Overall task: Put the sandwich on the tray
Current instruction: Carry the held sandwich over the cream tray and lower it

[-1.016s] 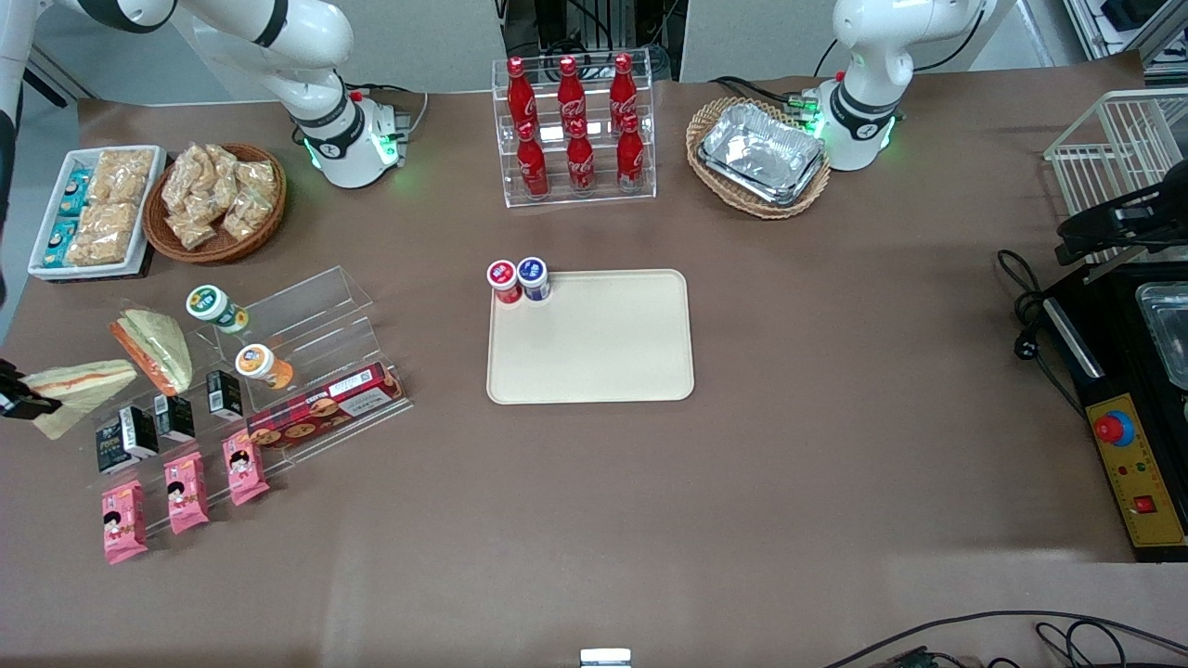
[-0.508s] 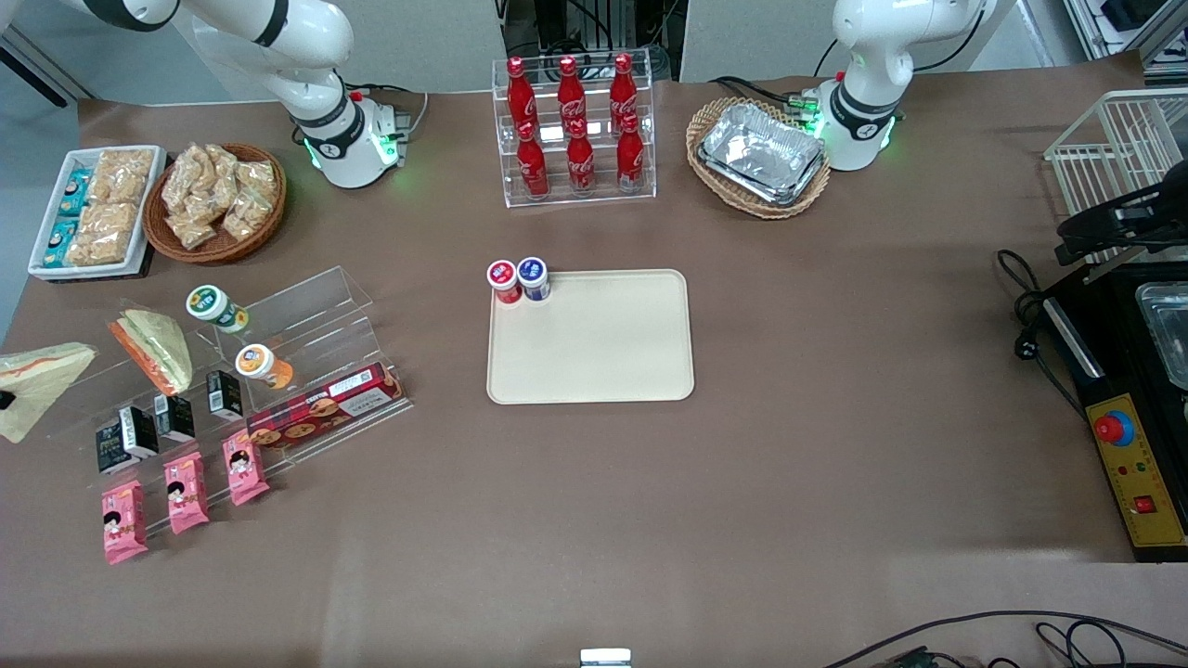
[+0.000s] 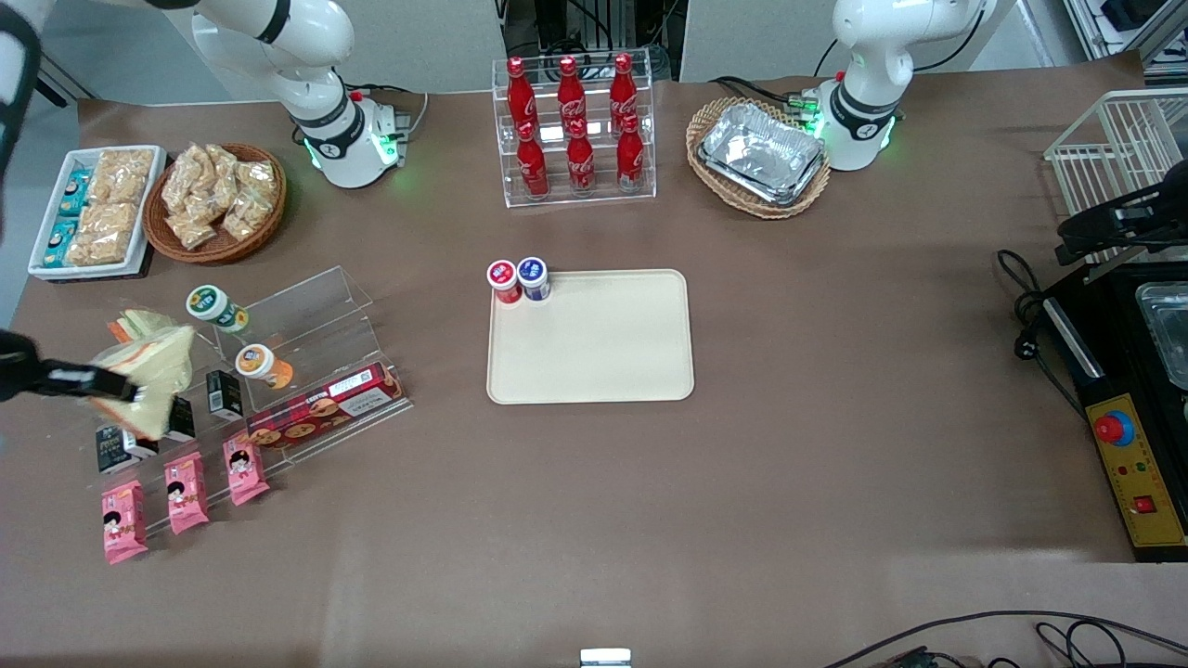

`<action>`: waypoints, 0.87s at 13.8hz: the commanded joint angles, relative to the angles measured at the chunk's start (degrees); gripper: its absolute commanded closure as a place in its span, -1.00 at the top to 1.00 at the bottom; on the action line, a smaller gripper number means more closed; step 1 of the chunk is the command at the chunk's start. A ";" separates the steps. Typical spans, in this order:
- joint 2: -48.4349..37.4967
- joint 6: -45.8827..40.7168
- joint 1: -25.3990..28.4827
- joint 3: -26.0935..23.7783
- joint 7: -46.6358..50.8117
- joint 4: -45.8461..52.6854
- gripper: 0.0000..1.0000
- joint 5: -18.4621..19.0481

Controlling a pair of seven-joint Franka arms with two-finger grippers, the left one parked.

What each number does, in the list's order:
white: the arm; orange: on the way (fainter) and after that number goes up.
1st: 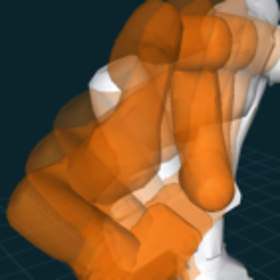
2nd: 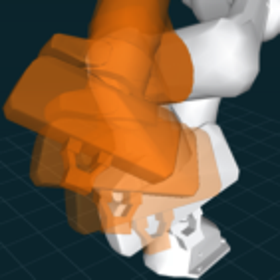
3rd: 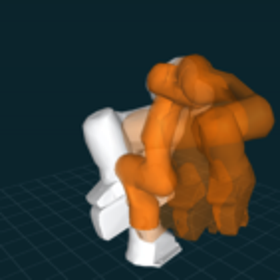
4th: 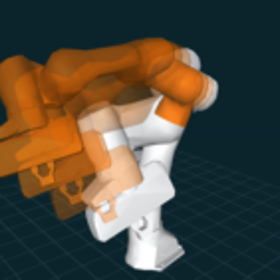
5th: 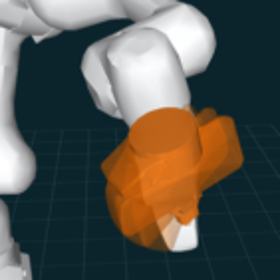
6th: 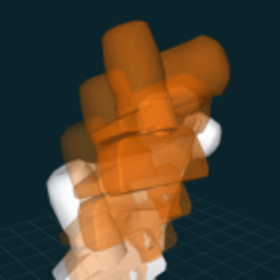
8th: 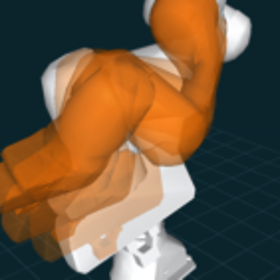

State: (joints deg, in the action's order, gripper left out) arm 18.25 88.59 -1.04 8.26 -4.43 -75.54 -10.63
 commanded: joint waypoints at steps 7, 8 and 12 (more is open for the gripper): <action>-1.47 -1.33 8.57 -21.34 -7.78 0.22 -0.37 5.95; -0.77 -0.18 12.51 -22.23 -8.65 -0.13 -0.37 8.93; 3.89 5.44 19.49 -23.28 -18.55 -0.31 -0.37 11.95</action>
State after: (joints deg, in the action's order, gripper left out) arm 18.85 90.55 17.83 -14.18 -14.02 -76.35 0.25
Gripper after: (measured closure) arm 0.683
